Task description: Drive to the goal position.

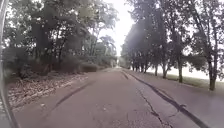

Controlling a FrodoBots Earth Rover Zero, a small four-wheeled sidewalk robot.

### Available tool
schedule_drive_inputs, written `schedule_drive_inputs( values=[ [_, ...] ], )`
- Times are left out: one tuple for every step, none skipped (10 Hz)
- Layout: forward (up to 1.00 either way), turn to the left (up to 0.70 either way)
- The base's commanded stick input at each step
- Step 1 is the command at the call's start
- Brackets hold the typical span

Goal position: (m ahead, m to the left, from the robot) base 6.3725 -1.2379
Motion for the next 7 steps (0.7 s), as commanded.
schedule_drive_inputs(
  values=[
    [0.07,0.00],
    [0.07,0.00],
    [0.07,0.00],
    [0.07,0.00],
    [0.07,0.00],
    [0.07,0.00],
    [0.07,0.00]
  ],
)
